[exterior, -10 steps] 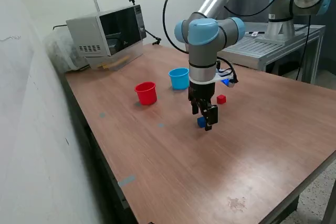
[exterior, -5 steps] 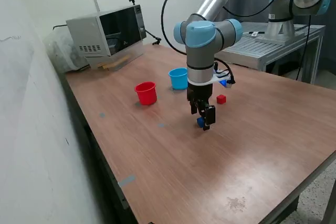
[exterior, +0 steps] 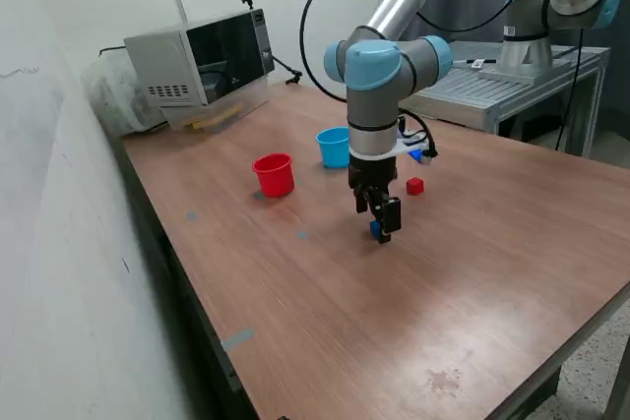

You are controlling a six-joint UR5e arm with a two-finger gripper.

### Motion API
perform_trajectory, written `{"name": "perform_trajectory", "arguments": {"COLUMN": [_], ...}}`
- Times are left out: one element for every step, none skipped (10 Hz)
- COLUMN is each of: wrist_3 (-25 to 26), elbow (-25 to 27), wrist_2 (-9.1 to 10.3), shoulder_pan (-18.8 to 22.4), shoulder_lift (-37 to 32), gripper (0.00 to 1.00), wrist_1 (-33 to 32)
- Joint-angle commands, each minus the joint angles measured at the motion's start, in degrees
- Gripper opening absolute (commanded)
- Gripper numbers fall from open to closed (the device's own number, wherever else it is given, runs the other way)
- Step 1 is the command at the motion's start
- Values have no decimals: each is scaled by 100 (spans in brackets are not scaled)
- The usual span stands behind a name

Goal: Place red objects in the red bin, and blue objects in the blue bin.

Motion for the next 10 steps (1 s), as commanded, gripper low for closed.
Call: {"name": "perform_trajectory", "arguments": {"wrist_3": [-24,-24,-24,-24,-24,-24,-24,-15,-15,-15], "elbow": [112,165,209,244,253,253,253,262,262,253], "wrist_2": [-1,-1,-1,-1,-1,-1,-1,8,17,17], "shoulder_pan": [-27,-27,-19,-10,-1,17,25,43,78,87], "shoulder_lift": [-51,-77,-147,-208,-252,-262,-296,-305,-306,-306], "gripper": [100,100,100,100,100,100,100,100,100,100], "wrist_1": [14,23,23,32,32,32,32,32,23,23]}}
